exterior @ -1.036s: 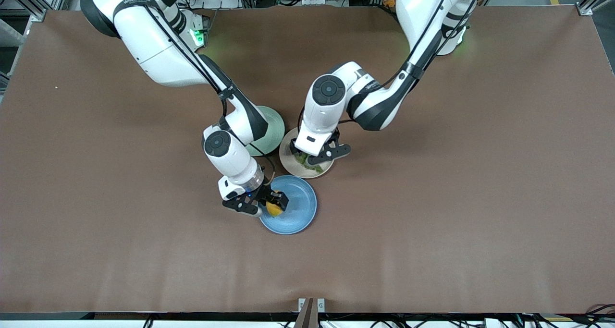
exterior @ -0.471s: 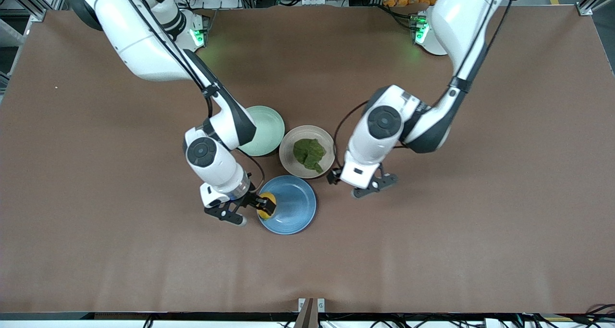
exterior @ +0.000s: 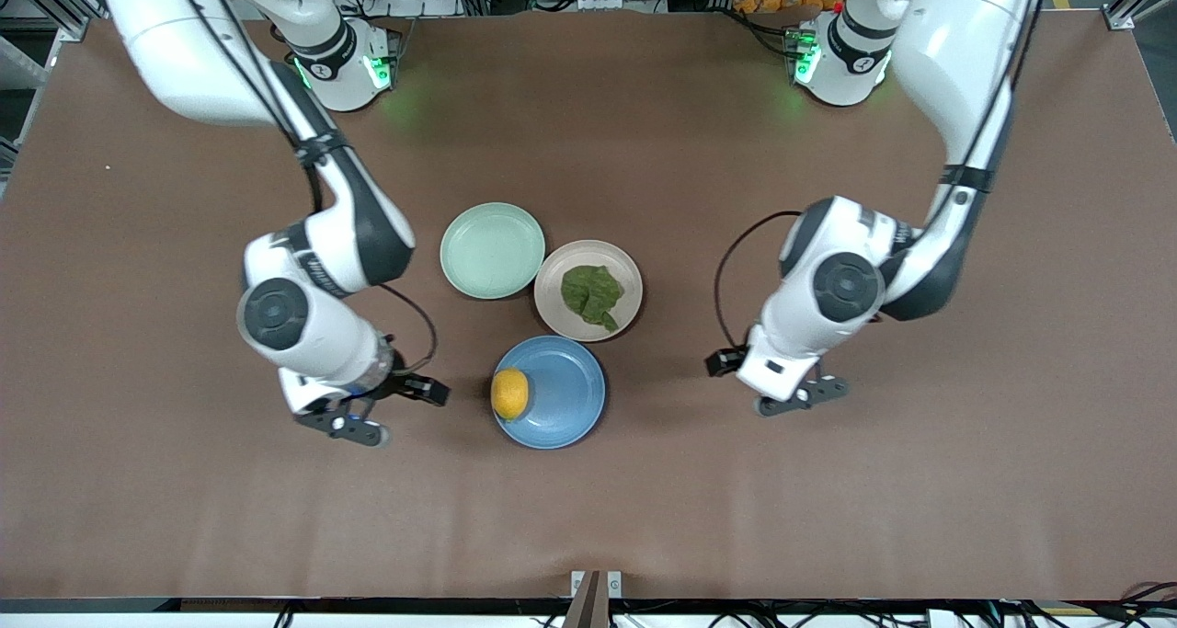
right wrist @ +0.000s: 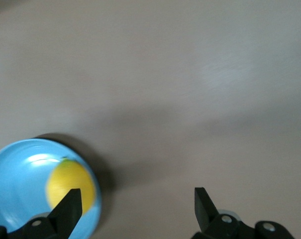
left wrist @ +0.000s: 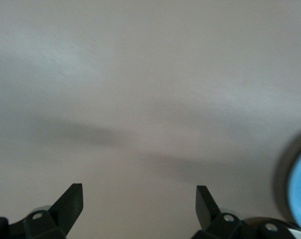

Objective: Place lemon and lettuce in plates

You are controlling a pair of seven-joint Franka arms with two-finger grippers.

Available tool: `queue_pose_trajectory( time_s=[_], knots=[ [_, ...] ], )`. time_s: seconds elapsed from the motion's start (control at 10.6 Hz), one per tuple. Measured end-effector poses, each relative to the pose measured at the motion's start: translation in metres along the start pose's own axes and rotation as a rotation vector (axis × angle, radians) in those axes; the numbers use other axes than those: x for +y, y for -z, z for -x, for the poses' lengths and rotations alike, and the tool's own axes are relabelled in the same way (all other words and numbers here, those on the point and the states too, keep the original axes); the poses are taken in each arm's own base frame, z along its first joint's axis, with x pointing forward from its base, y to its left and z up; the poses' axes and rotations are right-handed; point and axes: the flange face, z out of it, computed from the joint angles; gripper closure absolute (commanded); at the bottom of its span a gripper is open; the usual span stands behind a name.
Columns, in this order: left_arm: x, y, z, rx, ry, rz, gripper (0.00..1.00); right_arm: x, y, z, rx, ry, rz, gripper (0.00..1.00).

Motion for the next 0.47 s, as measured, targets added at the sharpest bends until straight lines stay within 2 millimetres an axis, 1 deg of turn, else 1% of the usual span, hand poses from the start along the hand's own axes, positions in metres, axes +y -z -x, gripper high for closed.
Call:
queue_pose_trajectory(
  time_s=[0.19, 0.38, 0.47],
  knots=[
    [-0.030, 0.010, -0.018, 0.003, -0.035, -0.003, 0.00, 0.041, 0.013, -0.016, -0.029, 0.031, 0.023, 0.00],
    [-0.055, 0.024, -0.026, -0.019, -0.067, -0.024, 0.00, 0.072, 0.037, -0.021, -0.048, 0.046, 0.050, 0.00],
    [-0.071, 0.032, -0.030, -0.035, -0.068, -0.036, 0.00, 0.095, 0.046, -0.023, -0.055, 0.076, 0.070, 0.00]
  ],
)
